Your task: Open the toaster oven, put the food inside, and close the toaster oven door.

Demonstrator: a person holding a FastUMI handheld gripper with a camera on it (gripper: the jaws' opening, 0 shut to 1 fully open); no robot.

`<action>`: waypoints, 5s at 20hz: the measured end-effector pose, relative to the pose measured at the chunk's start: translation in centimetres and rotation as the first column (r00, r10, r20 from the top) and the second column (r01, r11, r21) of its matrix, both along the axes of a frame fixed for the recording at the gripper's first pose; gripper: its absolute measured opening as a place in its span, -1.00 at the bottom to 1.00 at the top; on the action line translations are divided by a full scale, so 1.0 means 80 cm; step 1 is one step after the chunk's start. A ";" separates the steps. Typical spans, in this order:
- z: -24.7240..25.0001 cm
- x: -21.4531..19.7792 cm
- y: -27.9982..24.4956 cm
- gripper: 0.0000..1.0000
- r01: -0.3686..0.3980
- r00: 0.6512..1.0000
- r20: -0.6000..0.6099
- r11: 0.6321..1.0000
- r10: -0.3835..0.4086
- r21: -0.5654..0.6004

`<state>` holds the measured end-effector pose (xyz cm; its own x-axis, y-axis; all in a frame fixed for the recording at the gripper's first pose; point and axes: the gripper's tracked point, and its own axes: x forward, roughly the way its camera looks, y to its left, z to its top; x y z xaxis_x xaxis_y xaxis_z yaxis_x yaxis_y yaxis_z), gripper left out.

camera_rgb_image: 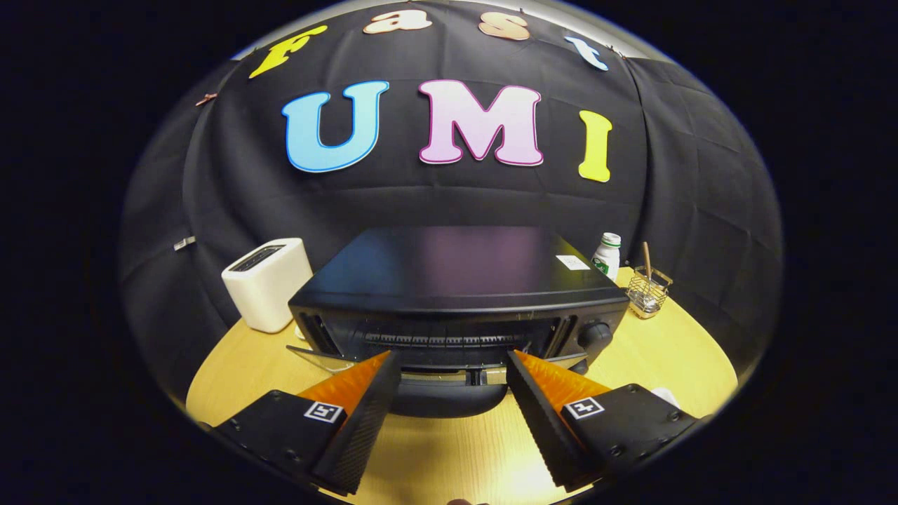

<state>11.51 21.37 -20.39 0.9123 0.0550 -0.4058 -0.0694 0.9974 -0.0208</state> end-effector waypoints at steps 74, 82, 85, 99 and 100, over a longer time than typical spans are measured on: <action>-0.200 -0.123 -0.439 -0.89 -0.041 0.625 -0.764 0.984 0.160 0.173; -0.200 -0.150 -0.413 -0.90 0.261 0.590 -0.791 0.890 0.159 0.373; -0.190 -0.170 -0.397 -0.90 0.332 0.605 -0.784 0.850 0.141 0.409; -0.105 -0.223 -0.313 -0.90 0.488 0.708 -0.699 0.647 0.099 0.586; -0.098 -0.227 -0.306 -0.90 0.491 0.715 -0.693 0.635 0.098 0.596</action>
<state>-6.67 -3.12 -28.24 0.4769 0.4349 -0.7639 0.4296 0.6429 0.6342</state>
